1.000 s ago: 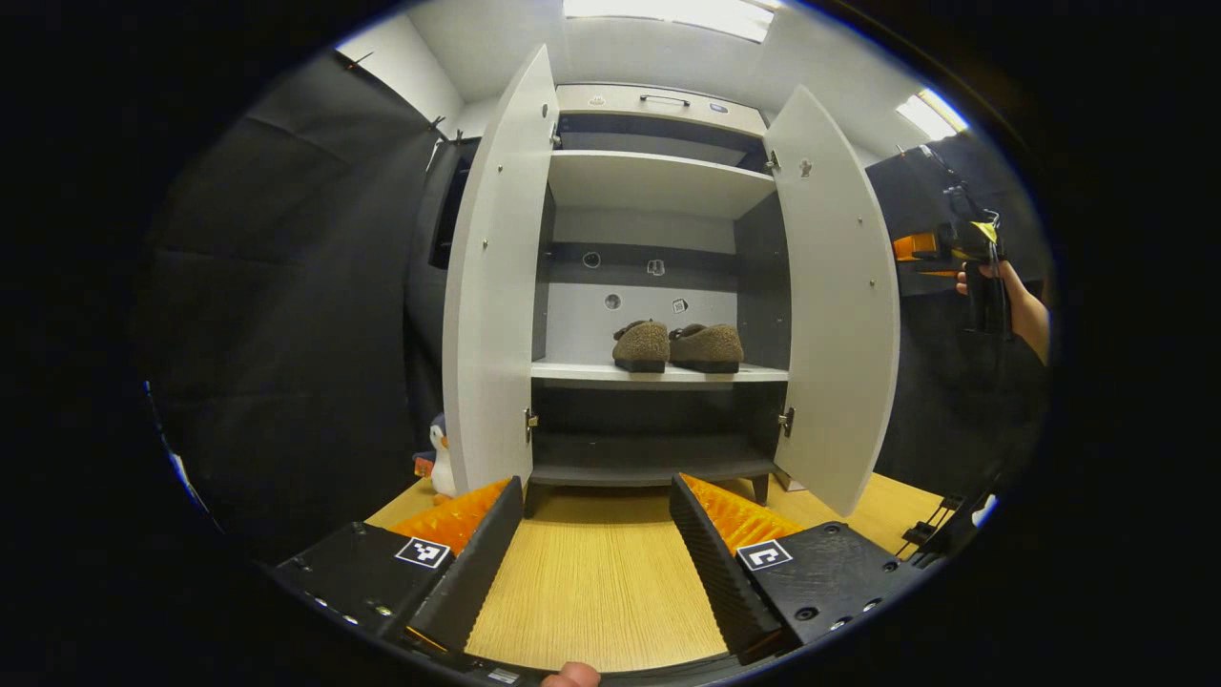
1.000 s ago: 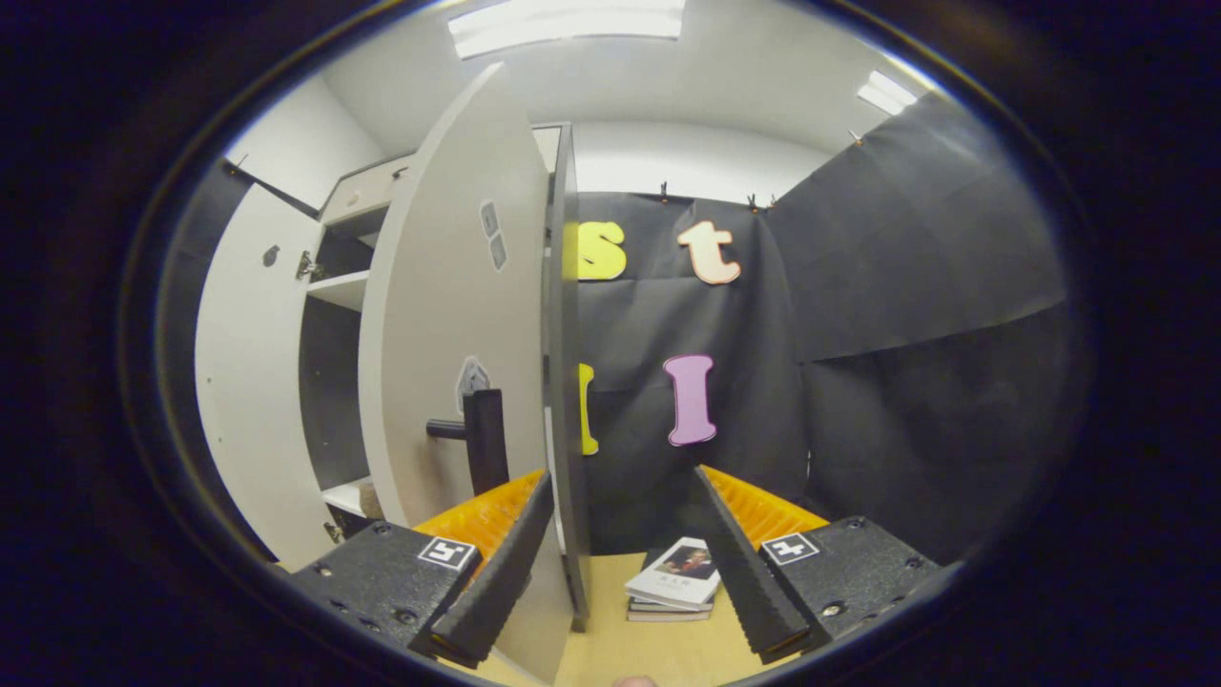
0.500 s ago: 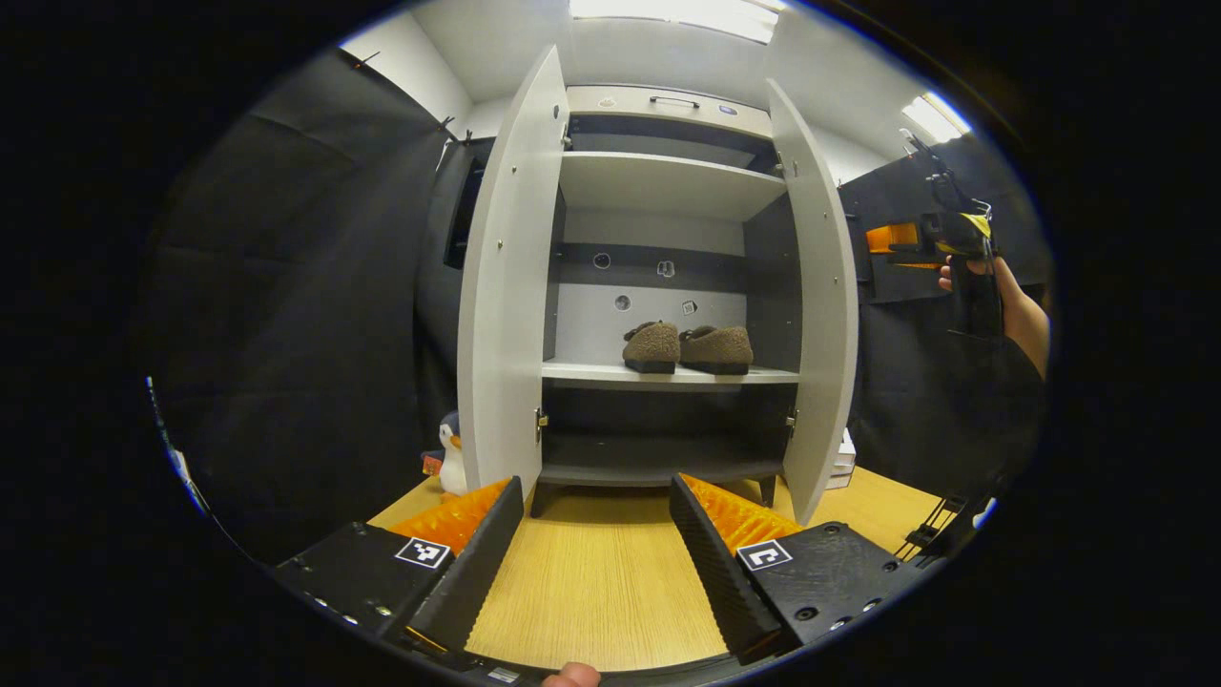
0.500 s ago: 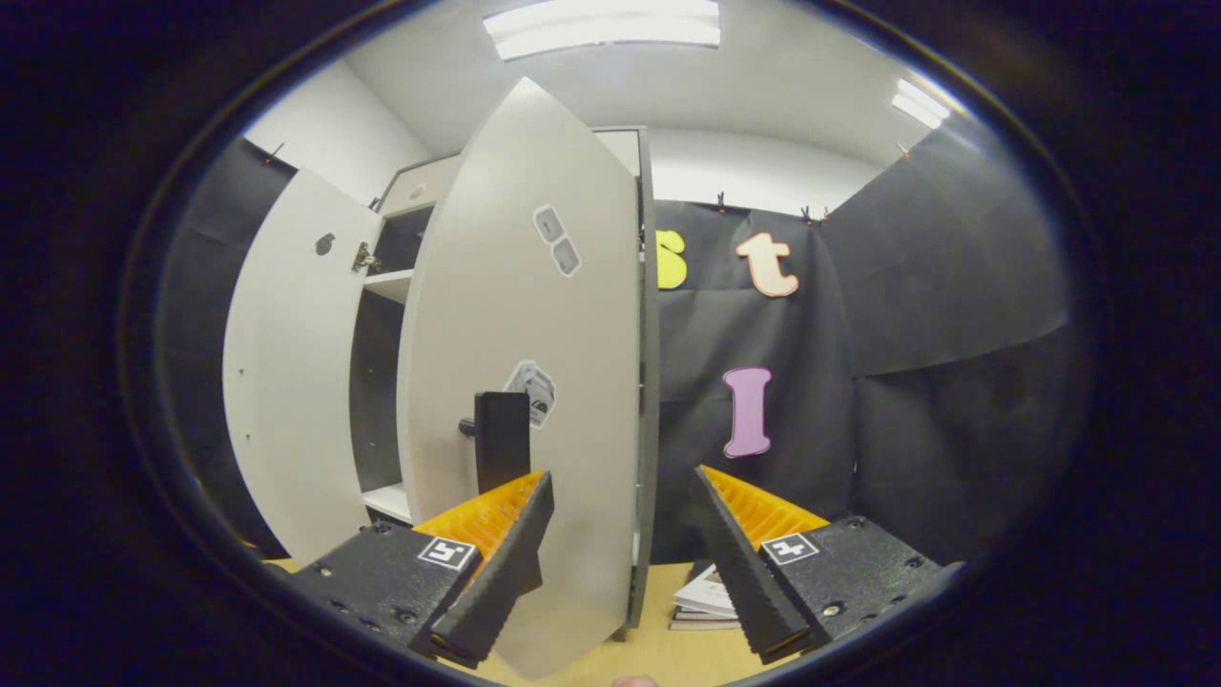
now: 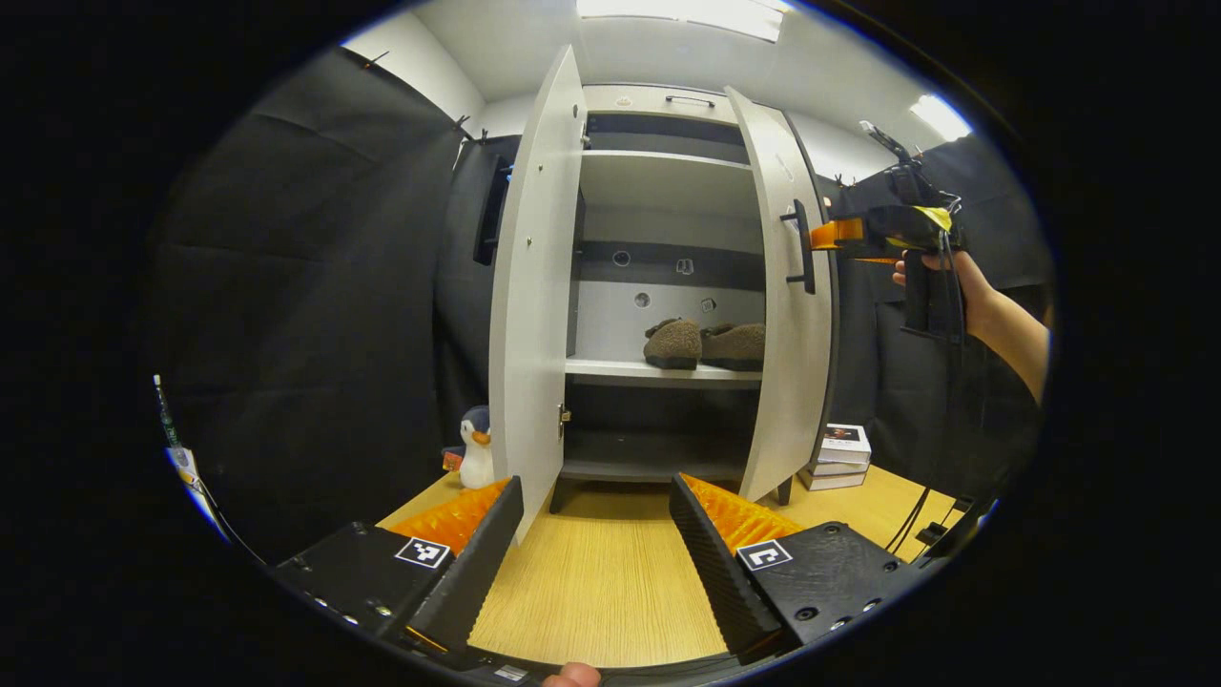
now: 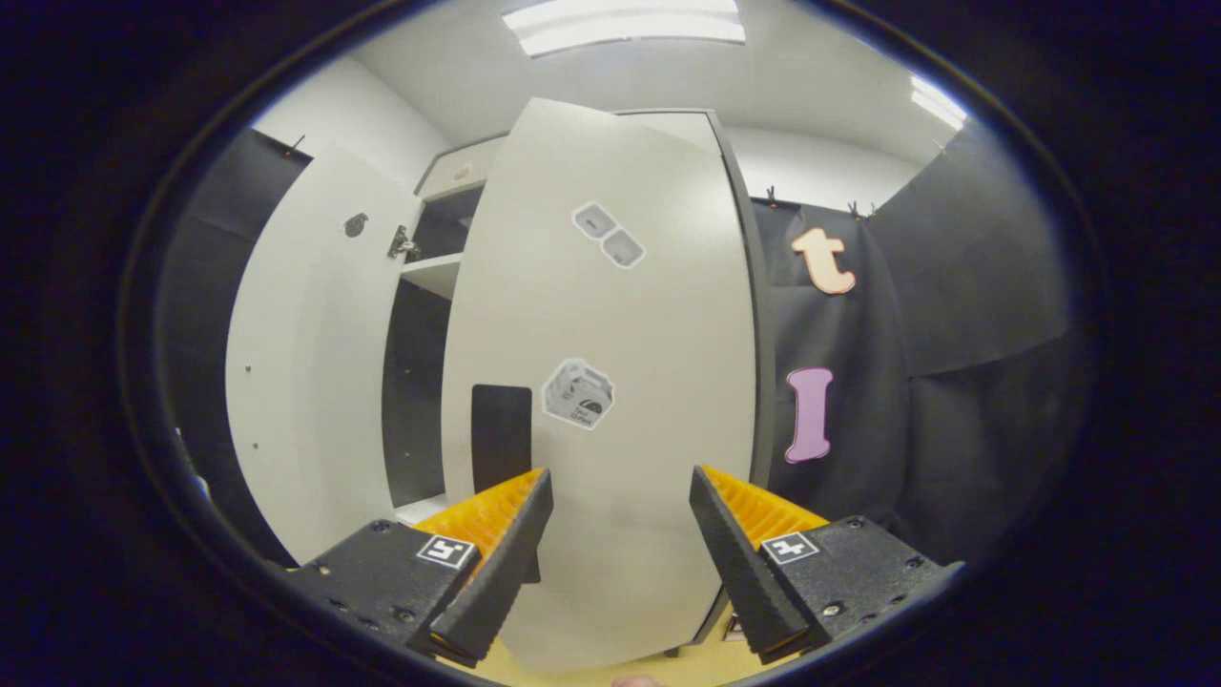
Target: Grab one shoe with the right hand and put it into the shoe cabinet, grab the other shoe with the left hand and put it into the shoe cabinet; then close the right door with the right hand and the left door with the left hand.
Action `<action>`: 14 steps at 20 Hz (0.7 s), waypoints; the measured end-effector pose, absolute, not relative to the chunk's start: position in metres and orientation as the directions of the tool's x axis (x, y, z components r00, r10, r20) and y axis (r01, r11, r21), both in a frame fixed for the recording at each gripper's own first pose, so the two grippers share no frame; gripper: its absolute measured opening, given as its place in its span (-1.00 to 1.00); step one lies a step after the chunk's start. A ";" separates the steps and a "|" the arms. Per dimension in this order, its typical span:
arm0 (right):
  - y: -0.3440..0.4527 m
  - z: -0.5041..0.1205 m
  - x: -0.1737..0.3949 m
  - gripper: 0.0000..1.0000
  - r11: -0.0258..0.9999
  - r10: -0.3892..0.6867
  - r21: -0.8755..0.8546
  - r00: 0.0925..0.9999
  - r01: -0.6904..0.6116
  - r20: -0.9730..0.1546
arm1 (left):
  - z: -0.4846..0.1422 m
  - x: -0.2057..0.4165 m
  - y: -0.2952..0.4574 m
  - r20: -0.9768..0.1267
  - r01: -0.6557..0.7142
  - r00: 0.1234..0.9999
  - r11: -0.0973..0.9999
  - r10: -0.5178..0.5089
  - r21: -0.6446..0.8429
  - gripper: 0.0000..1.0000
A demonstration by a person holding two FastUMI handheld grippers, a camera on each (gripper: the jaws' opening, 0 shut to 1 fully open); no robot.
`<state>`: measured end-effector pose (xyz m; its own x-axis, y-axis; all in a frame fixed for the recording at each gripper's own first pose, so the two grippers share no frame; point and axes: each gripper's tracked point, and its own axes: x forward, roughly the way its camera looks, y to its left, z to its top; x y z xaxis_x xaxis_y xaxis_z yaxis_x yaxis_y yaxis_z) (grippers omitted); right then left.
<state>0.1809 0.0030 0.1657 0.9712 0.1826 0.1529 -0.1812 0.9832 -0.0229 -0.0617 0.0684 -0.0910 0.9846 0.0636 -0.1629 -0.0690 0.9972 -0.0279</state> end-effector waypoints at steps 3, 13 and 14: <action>0.001 0.172 0.168 0.92 0.983 0.183 -0.017 0.967 -0.183 0.176 | -0.088 -0.062 0.070 -0.156 -0.064 0.986 0.998 0.060 -0.026 0.87; 0.011 0.158 0.086 0.96 0.982 0.187 -0.034 0.959 -0.184 0.212 | -0.086 -0.068 0.049 -0.150 -0.003 0.989 0.999 -0.003 -0.039 0.87; 0.011 0.150 0.077 0.96 0.983 0.182 -0.019 0.961 -0.182 0.206 | -0.085 -0.069 0.046 -0.149 0.004 0.989 0.999 -0.010 -0.041 0.87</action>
<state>0.0770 0.0114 0.1504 0.9614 0.1820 0.2063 -0.1821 0.9831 -0.0188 -0.0692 0.0461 -0.0855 0.9888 -0.0098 -0.1490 0.0037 0.9992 -0.0408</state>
